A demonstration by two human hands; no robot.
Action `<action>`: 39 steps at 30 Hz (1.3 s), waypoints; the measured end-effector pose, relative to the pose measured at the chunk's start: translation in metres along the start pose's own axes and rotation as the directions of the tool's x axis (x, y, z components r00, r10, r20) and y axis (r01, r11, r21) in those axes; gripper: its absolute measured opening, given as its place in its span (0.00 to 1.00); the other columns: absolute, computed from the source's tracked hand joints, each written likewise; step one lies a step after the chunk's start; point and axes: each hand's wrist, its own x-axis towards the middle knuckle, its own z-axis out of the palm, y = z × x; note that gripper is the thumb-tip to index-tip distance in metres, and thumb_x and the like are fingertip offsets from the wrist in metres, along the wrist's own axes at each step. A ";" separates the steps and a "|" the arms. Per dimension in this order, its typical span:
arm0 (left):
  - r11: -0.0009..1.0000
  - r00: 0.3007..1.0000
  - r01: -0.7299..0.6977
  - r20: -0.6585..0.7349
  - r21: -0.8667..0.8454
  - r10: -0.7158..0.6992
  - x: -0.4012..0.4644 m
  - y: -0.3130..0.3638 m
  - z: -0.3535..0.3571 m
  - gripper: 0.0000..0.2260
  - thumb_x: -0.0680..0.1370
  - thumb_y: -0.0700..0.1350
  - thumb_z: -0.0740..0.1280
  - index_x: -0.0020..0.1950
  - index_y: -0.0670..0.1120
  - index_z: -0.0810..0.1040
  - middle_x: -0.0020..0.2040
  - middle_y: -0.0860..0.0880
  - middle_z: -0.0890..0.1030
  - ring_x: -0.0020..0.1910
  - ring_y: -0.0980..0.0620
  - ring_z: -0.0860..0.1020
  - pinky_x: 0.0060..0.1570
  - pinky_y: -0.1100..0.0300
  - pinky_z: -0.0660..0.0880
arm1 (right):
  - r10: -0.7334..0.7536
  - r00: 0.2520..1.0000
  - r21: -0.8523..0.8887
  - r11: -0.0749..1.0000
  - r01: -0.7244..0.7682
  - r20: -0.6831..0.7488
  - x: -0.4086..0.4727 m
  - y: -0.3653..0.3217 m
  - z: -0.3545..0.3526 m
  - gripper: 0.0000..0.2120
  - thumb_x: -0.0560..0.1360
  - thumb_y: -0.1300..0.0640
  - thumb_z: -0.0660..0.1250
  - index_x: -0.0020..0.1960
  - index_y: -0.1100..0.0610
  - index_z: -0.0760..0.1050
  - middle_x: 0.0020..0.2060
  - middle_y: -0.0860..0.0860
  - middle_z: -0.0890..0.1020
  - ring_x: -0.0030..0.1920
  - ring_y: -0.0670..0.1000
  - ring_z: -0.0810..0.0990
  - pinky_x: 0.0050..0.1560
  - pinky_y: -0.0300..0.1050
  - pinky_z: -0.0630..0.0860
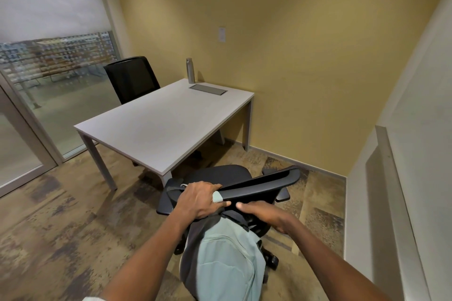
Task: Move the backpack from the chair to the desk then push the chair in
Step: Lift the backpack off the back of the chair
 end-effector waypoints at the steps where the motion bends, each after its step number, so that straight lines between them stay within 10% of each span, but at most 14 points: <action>1: 1.000 1.000 0.000 0.001 -0.002 0.000 0.000 -0.001 0.000 0.43 0.70 0.78 0.47 0.73 0.54 0.73 0.66 0.47 0.81 0.64 0.45 0.78 0.61 0.47 0.75 | -0.015 0.999 -0.100 0.995 0.018 0.036 0.001 -0.002 0.007 0.29 0.68 0.30 0.68 0.59 0.49 0.82 0.56 0.47 0.84 0.56 0.47 0.81 0.60 0.45 0.75; 7: 1.000 1.000 0.001 0.015 -0.016 0.000 0.001 -0.007 0.002 0.38 0.72 0.76 0.54 0.73 0.54 0.72 0.66 0.47 0.81 0.63 0.45 0.78 0.60 0.48 0.75 | -0.072 0.987 -0.596 0.802 -0.028 -0.143 0.022 -0.002 0.044 0.13 0.69 0.49 0.72 0.47 0.57 0.77 0.49 0.57 0.83 0.51 0.59 0.82 0.43 0.46 0.73; 17: 1.000 1.000 -0.007 -0.017 -0.023 0.006 0.009 -0.016 0.012 0.42 0.69 0.80 0.51 0.73 0.56 0.72 0.64 0.49 0.82 0.63 0.45 0.79 0.60 0.47 0.76 | -0.298 0.871 -0.656 0.754 -0.037 -0.391 0.020 0.005 0.052 0.10 0.68 0.61 0.63 0.31 0.56 0.64 0.33 0.54 0.77 0.43 0.61 0.81 0.36 0.47 0.65; 21: 0.998 0.999 0.035 -0.014 -0.046 -0.035 0.007 -0.020 0.009 0.44 0.65 0.82 0.52 0.73 0.58 0.71 0.65 0.51 0.81 0.63 0.46 0.78 0.59 0.47 0.74 | -0.358 0.855 -0.693 0.721 -0.002 -0.375 0.009 0.005 0.059 0.06 0.74 0.63 0.62 0.42 0.57 0.77 0.41 0.57 0.81 0.46 0.59 0.81 0.42 0.46 0.68; 28: 0.988 0.994 0.045 0.107 -0.147 -0.029 0.003 -0.037 -0.014 0.49 0.64 0.85 0.45 0.73 0.56 0.72 0.67 0.49 0.79 0.65 0.46 0.76 0.62 0.46 0.72 | -0.355 0.808 -0.579 0.815 0.021 -0.471 -0.006 -0.010 0.070 0.10 0.70 0.55 0.64 0.36 0.61 0.69 0.30 0.51 0.76 0.33 0.53 0.74 0.35 0.53 0.72; 39: 1.000 1.000 0.027 0.011 -0.007 -0.027 -0.041 -0.137 -0.050 0.39 0.70 0.81 0.44 0.47 0.52 0.79 0.40 0.52 0.78 0.38 0.53 0.75 0.34 0.56 0.69 | -0.501 0.753 -0.732 0.680 0.036 -0.427 -0.020 -0.048 0.072 0.03 0.63 0.61 0.63 0.31 0.57 0.70 0.23 0.50 0.69 0.29 0.54 0.71 0.29 0.46 0.65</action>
